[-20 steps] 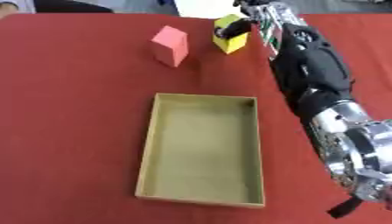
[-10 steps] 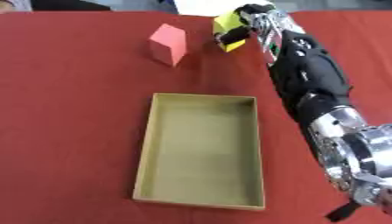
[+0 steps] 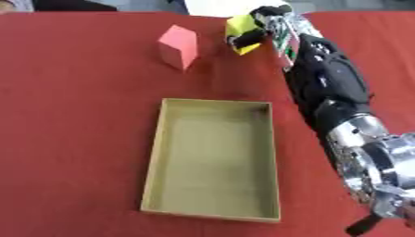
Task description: Pick up objects on the table and place them in the box.
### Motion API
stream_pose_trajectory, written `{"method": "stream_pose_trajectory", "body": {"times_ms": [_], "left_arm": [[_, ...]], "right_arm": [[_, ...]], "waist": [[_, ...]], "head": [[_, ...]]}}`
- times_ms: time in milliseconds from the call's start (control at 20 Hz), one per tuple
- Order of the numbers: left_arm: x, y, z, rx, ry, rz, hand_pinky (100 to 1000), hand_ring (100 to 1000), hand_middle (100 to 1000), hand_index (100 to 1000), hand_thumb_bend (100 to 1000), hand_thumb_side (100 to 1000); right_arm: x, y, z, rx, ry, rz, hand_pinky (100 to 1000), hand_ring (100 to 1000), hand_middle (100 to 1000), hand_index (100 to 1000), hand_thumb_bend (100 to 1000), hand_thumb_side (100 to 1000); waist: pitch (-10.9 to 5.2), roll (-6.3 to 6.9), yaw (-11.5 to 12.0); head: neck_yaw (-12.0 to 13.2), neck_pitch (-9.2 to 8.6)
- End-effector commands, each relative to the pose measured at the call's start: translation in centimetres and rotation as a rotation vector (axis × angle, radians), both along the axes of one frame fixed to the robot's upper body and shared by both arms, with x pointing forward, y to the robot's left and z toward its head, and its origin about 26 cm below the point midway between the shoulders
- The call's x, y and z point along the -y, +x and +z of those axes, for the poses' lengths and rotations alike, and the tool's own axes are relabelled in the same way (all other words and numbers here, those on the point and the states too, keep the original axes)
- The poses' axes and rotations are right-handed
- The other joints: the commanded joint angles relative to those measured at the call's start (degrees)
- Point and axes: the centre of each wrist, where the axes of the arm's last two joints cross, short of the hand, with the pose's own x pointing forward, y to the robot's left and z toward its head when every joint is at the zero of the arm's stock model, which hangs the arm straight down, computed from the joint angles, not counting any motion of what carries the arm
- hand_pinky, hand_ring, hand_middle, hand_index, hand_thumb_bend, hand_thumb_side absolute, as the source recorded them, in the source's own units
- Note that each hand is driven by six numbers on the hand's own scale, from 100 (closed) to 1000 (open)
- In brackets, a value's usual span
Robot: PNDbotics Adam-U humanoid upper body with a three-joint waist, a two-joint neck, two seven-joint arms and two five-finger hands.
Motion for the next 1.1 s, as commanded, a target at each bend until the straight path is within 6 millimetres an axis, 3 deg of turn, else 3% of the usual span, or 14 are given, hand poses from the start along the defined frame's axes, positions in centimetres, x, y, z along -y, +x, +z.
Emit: {"method": "stream_pose_trajectory", "body": {"times_ms": [50, 200, 350, 750, 1100], "left_arm": [[0.0, -0.2, 0.7, 0.021, 0.019, -0.002, 837, 688, 610, 744, 100, 765], [-0.1, -0.2, 0.7, 0.020, 0.019, 0.000, 837, 688, 610, 744, 100, 768], [-0.2, -0.2, 0.7, 0.019, 0.021, 0.004, 837, 689, 610, 744, 100, 761], [-0.4, -0.3, 0.7, 0.016, 0.027, 0.012, 837, 691, 612, 745, 100, 768], [-0.6, -0.3, 0.8, 0.018, 0.035, 0.016, 837, 693, 613, 746, 100, 747]], "right_arm": [[0.3, -0.2, 2.2, 0.065, 0.016, 0.004, 824, 856, 727, 918, 227, 614], [0.2, -0.4, 3.0, 0.099, 0.027, 0.023, 811, 838, 693, 899, 206, 622], [0.3, -0.6, 4.4, 0.150, 0.028, 0.053, 804, 825, 667, 885, 200, 575], [1.8, -1.8, 7.9, 0.245, -0.033, 0.162, 802, 817, 664, 882, 187, 595], [3.6, -3.4, 7.9, 0.313, -0.160, 0.288, 798, 802, 652, 871, 191, 606]], "waist": [[-1.24, 0.23, -0.1], [-1.46, 0.21, -0.3], [-1.84, 0.15, -0.6], [-3.08, -0.03, -1.5], [-4.17, -0.13, -2.4]], "head": [[0.0, -0.02], [0.1, 0.17], [0.2, 0.43], [1.1, 1.48], [2.5, 2.13]]}}
